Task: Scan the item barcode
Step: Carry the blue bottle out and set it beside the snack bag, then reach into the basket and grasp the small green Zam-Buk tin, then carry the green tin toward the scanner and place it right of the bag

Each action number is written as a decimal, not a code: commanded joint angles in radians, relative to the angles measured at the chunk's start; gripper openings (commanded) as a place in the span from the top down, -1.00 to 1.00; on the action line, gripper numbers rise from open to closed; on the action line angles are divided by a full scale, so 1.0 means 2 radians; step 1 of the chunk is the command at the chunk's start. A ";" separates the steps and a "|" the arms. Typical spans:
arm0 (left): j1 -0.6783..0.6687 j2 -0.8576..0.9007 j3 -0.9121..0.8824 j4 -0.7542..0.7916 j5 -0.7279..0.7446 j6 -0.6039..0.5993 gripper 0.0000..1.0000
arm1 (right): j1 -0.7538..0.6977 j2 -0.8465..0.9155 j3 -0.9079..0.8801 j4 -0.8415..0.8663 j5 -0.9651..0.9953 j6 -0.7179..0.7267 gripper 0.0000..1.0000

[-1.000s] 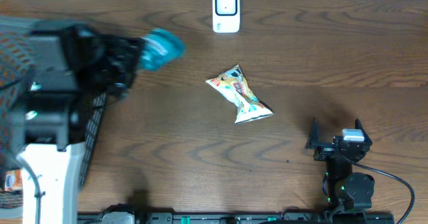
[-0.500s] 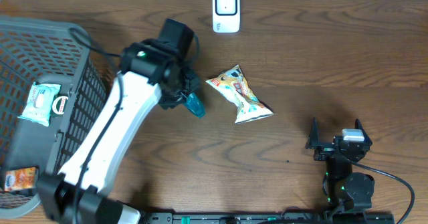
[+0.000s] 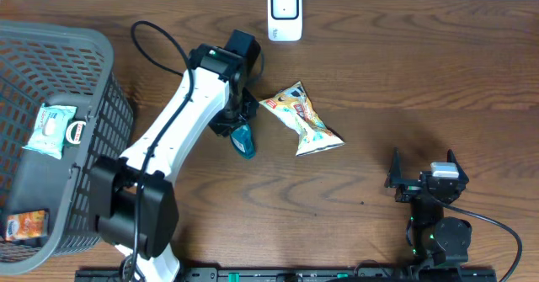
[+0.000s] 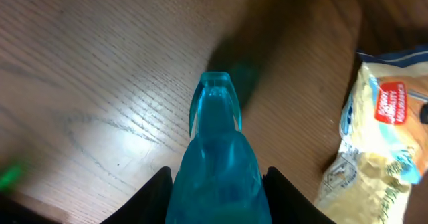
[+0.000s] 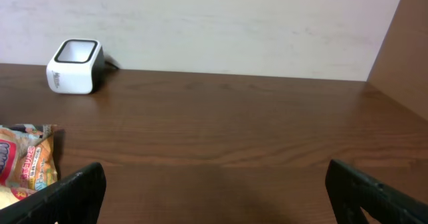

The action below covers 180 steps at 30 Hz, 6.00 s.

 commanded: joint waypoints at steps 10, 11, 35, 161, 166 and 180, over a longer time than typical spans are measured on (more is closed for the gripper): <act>-0.002 -0.005 0.009 0.004 0.004 0.002 -0.13 | 0.003 -0.003 0.000 -0.002 -0.001 -0.005 -0.99; -0.002 -0.007 0.013 0.002 0.003 0.003 -0.28 | 0.003 -0.003 0.000 -0.002 -0.001 -0.005 -0.98; 0.073 -0.233 0.153 0.002 -0.031 0.066 -0.99 | 0.003 -0.003 0.000 -0.002 -0.001 -0.004 -0.99; -0.107 -0.235 0.107 -0.075 -0.035 0.074 -0.11 | 0.003 -0.003 0.000 -0.002 -0.001 -0.005 -0.99; -0.166 -0.138 0.107 -0.011 -0.060 0.075 -0.11 | 0.003 -0.003 0.000 -0.002 -0.001 -0.004 -0.99; -0.187 0.127 0.107 0.277 0.018 0.135 -0.12 | 0.003 -0.003 0.000 -0.002 -0.001 -0.005 -0.98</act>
